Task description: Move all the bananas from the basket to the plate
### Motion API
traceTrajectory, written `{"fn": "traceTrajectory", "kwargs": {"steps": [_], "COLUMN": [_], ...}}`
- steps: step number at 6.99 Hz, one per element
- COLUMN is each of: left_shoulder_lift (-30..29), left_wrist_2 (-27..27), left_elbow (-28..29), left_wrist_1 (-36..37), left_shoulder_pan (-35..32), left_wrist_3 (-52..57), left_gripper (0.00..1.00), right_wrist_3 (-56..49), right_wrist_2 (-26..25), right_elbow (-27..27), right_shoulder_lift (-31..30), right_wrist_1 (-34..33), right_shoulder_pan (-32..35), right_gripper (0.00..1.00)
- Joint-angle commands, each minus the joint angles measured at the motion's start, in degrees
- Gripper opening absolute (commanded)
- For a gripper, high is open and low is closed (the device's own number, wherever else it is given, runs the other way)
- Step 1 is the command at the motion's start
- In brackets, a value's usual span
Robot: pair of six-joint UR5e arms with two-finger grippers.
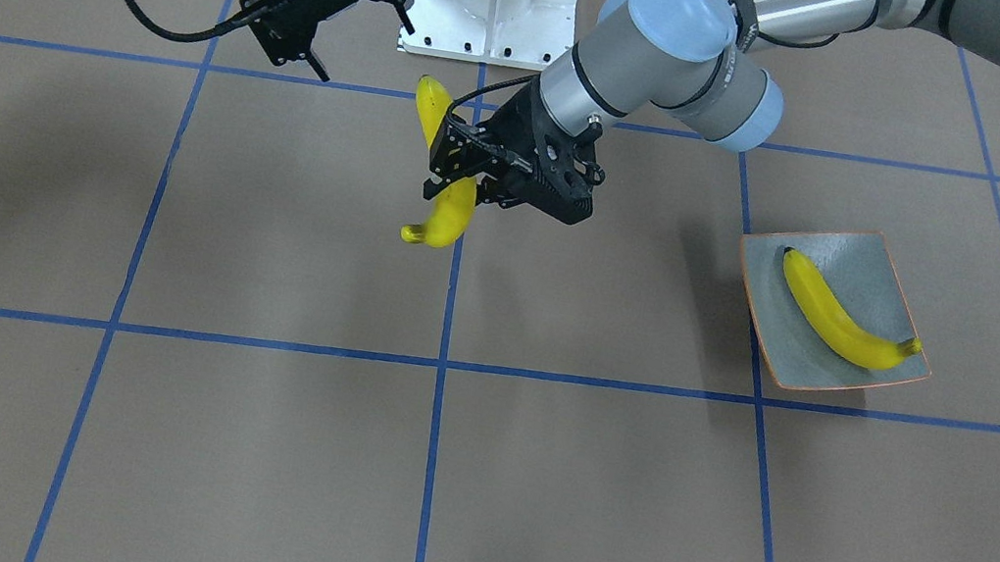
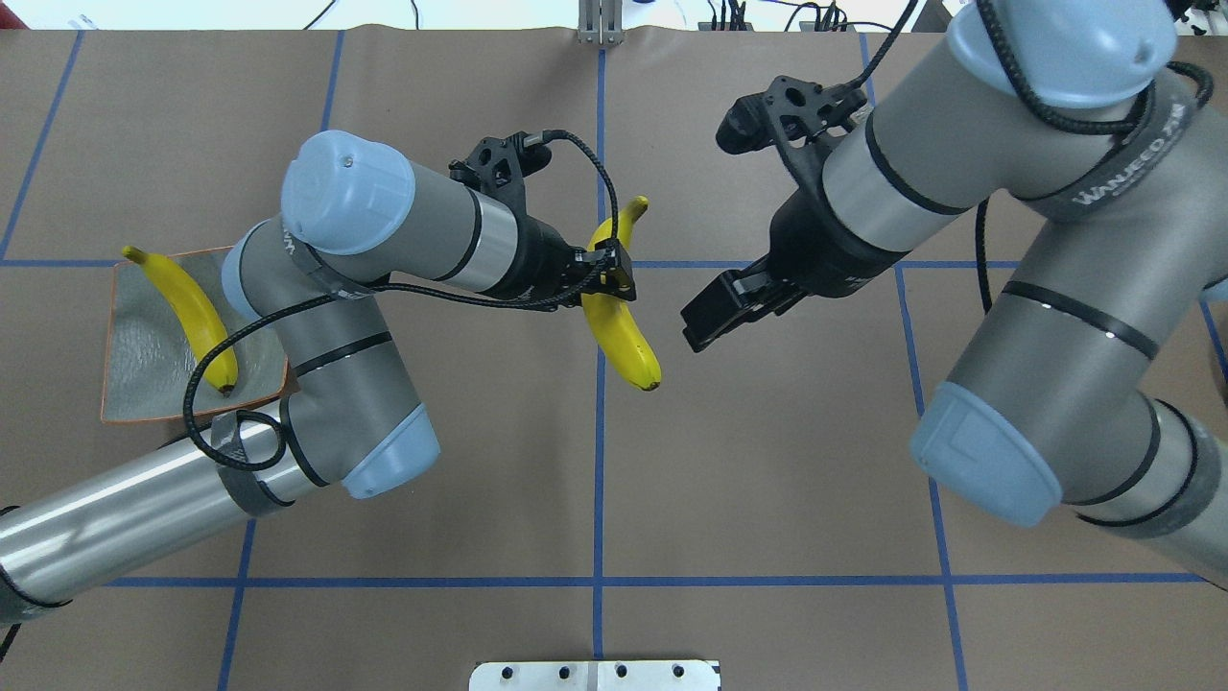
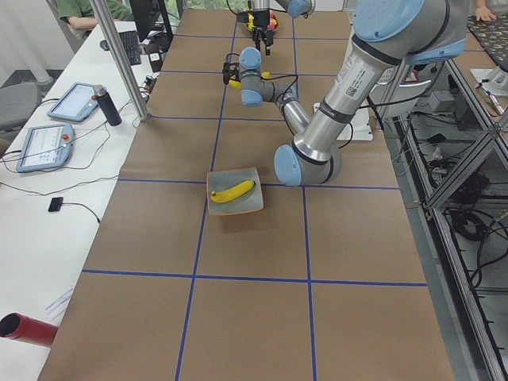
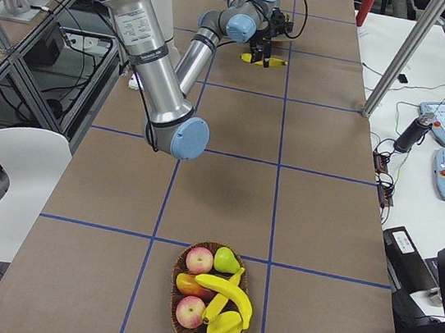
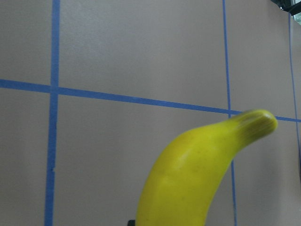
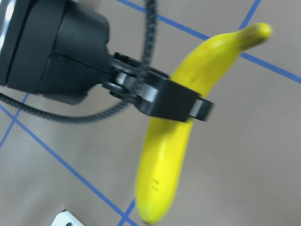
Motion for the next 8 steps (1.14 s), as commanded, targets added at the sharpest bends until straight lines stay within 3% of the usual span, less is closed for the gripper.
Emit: {"fn": "traceTrajectory", "kwargs": {"steps": [1, 2, 4, 6, 8], "left_shoulder_lift": [8.66, 11.24, 20.18, 24.69, 24.62], "left_wrist_2": [-6.67, -17.52, -24.46, -23.79, -20.55], "left_elbow": [-2.97, -2.98, -2.98, -1.85, 1.57], "left_wrist_1": [-0.33, -0.16, -0.25, -0.25, -0.16], "left_shoulder_pan": [-7.29, -14.22, -22.43, -24.04, -23.52], "left_wrist_3": [0.42, 2.51, 15.2, 19.14, 19.05], "left_gripper": [0.0, 0.0, 0.0, 0.0, 0.0], "right_wrist_3": [-0.35, -0.44, -0.53, -0.53, -0.71], "right_wrist_2": [3.82, 4.11, 4.11, 3.85, 3.23], "right_elbow": [0.01, -0.34, -2.71, -3.33, -4.21], "right_shoulder_lift": [-5.64, -7.5, -9.63, -9.54, -9.37], "right_wrist_1": [-0.45, -0.71, -0.72, -0.72, -0.45], "right_shoulder_pan": [5.4, 8.12, 9.02, 9.29, 9.11], "right_gripper": [1.0, 1.0, 1.0, 1.0, 1.0]}}
